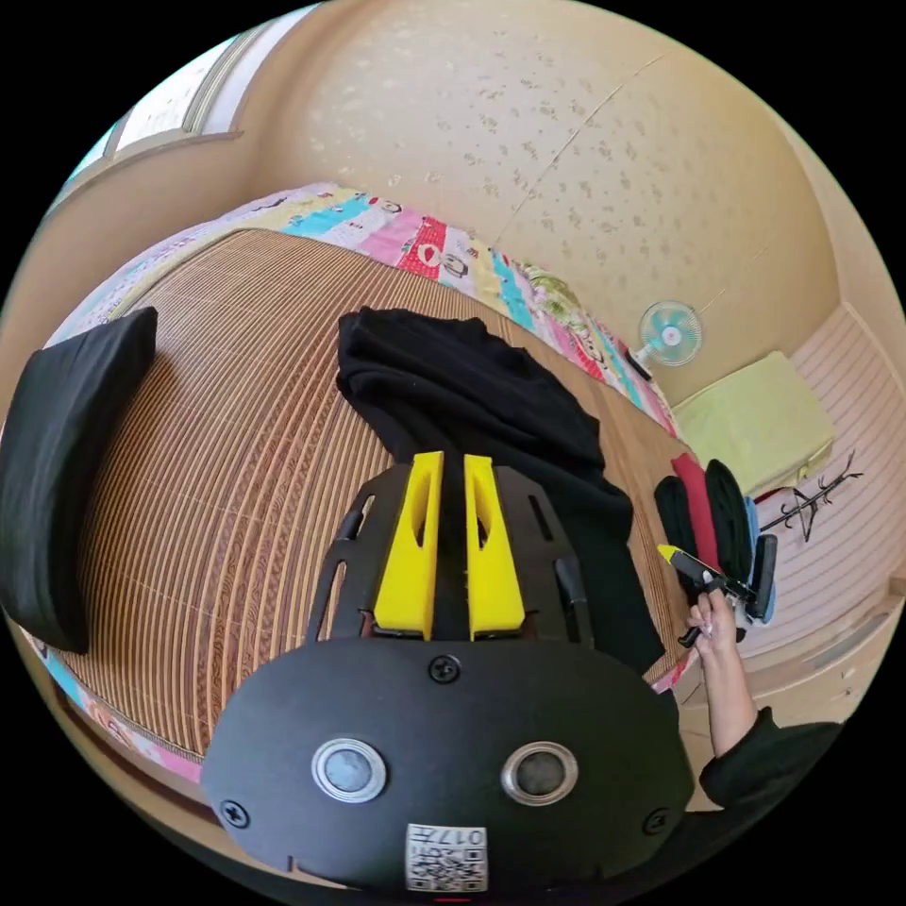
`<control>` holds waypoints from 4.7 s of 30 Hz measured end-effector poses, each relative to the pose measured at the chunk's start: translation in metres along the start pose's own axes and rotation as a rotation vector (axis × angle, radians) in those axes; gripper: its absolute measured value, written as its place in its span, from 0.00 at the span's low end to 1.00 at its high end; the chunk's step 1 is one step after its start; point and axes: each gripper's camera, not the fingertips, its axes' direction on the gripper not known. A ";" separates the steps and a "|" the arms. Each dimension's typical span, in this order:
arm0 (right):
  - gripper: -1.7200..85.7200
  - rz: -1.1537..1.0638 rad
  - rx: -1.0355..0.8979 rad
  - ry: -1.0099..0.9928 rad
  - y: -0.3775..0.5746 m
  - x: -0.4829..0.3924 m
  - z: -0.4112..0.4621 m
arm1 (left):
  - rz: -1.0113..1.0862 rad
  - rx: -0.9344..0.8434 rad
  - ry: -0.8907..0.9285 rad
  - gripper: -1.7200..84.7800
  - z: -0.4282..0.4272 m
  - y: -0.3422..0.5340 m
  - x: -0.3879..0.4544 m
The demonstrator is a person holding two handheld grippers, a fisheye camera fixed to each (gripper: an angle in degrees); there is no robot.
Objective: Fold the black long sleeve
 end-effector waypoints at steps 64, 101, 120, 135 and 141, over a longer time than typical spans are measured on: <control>0.03 -0.177 0.064 0.022 0.152 0.019 0.007 | -0.221 0.115 0.572 0.06 -0.055 0.096 -0.045; 0.22 0.151 0.308 -1.192 0.196 0.243 -0.233 | 0.403 -0.417 0.795 0.12 -0.056 0.263 0.196; 0.23 0.346 0.557 0.182 0.199 0.279 -0.300 | 0.071 -0.358 0.302 0.16 -0.031 0.279 0.080; 0.30 -0.044 0.002 0.525 0.014 0.017 0.038 | 0.061 -0.242 -0.253 0.28 0.116 0.121 0.042; 0.33 0.109 -0.005 0.464 0.006 0.026 0.050 | 0.162 -0.143 -0.482 0.26 0.134 0.150 0.077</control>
